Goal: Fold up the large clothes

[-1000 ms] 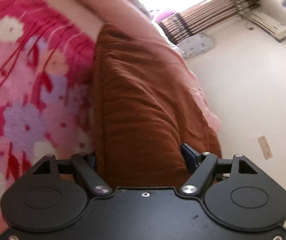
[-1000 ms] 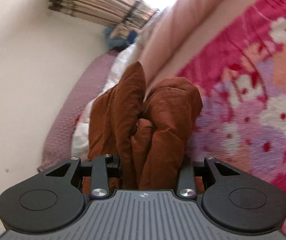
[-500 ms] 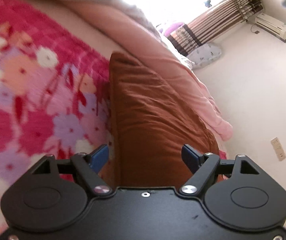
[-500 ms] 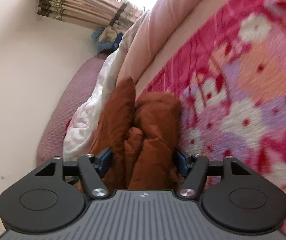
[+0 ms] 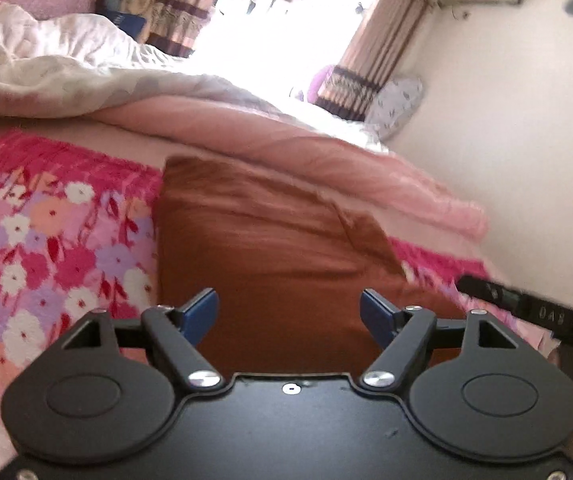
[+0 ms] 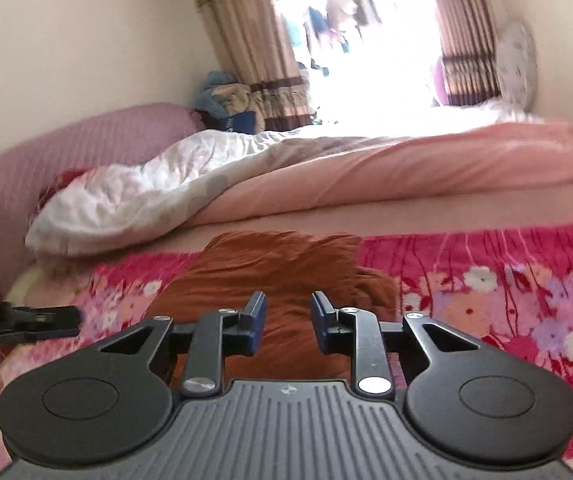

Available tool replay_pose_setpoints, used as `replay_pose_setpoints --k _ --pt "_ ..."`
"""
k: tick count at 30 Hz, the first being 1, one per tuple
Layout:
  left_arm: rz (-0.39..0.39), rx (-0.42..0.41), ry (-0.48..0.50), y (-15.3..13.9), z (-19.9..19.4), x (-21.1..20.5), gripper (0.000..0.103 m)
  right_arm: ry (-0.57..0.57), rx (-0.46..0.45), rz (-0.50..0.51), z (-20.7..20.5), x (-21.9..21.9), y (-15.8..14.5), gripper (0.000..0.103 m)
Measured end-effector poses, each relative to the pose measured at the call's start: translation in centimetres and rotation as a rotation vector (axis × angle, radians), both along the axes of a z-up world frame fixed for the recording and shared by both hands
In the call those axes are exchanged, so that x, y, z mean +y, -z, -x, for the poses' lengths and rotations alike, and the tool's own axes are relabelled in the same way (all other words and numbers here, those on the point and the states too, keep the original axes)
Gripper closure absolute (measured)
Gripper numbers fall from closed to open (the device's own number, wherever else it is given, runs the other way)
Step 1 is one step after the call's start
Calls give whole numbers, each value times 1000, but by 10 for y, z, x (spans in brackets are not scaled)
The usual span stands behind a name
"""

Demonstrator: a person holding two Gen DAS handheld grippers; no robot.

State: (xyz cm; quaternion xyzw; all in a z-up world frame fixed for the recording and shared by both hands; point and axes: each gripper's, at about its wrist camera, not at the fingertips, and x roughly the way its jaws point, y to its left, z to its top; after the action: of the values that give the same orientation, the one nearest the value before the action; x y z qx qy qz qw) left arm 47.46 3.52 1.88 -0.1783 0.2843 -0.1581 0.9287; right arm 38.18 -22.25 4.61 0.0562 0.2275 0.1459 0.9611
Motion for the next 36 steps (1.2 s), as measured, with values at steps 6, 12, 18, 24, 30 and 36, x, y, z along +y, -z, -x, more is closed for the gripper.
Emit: replay_pose_setpoints --k 6,12,18,24,30,36 --pt "-53 56 -1 33 -9 -18 27 11 47 83 -6 26 22 76" --pt "-89 86 -2 58 -14 -25 27 35 114 119 -21 30 53 82" --pt "-114 81 -2 68 -16 -28 26 43 149 115 -30 29 81 91" --pt "-124 85 -4 68 -15 -30 26 53 155 74 -27 23 85 97" --pt "-157 73 -18 44 -3 -32 27 55 130 53 -19 19 77 97" --pt "-160 7 -40 -6 60 -39 21 60 70 24 27 14 39 66"
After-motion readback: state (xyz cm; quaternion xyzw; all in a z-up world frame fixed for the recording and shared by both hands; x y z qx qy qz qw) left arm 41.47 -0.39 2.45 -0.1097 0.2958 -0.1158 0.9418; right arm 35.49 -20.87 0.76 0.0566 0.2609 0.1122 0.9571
